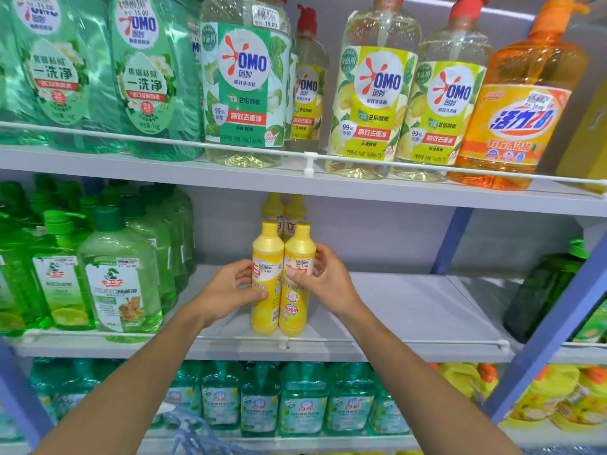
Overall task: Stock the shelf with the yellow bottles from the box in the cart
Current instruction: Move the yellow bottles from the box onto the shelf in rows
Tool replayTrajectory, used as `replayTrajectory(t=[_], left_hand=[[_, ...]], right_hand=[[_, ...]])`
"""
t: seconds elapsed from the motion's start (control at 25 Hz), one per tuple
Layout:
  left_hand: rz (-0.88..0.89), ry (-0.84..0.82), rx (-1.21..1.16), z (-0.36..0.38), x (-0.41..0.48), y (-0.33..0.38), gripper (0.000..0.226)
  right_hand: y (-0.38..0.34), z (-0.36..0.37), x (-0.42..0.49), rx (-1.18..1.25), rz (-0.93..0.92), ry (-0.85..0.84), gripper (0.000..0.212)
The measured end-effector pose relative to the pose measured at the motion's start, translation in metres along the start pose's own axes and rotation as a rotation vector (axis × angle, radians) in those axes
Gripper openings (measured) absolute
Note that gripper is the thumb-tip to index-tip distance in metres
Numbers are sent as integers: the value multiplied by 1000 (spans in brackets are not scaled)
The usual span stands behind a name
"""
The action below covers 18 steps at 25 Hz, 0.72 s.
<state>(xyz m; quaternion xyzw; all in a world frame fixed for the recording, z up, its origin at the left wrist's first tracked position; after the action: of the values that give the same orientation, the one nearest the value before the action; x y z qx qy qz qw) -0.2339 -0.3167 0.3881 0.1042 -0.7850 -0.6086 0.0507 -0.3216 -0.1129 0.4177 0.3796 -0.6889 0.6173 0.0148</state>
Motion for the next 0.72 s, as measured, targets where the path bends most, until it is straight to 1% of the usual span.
replayTrajectory(t=[0.08, 0.12, 0.2, 0.28, 0.4, 0.48, 0.56, 0.64, 0.72], left_hand=[[9, 70, 43, 3, 0, 1, 57], [8, 118, 54, 6, 0, 0, 56], [-1, 195, 46, 14, 0, -1, 56], [-9, 244, 39, 20, 0, -1, 56], [-11, 282, 50, 21, 1, -4, 57], [-27, 219, 131, 21, -2, -14, 59], [-52, 158, 245, 24, -6, -31, 62], [-83, 209, 289, 26, -7, -43, 58], [-109, 283, 318, 28, -3, -45, 55]], right_hand=[[10, 11, -11, -117, -19, 132, 57], [15, 14, -13, -131, -31, 156, 54], [20, 13, -10, -80, -31, 117, 50], [21, 6, -7, -39, -27, 12, 49], [19, 0, -7, -79, -3, -91, 54], [29, 4, -19, -142, 25, -87, 57], [49, 15, -37, -282, 111, -66, 56], [66, 25, -48, -439, 176, -53, 53], [73, 28, -44, -478, 202, -63, 50]])
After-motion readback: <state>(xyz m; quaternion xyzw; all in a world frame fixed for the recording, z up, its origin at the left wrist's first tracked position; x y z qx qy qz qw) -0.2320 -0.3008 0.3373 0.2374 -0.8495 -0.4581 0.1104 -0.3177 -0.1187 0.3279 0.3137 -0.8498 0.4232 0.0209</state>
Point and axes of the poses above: each hand's wrist, its own x-axis towards the middle knuckle, its own z-axis out of the palm, y = z × x, the point moved 3 cm from there along x, towards the middle knuckle, and after that the axes turned 13 degrees about -z, right-handed, at the moved point
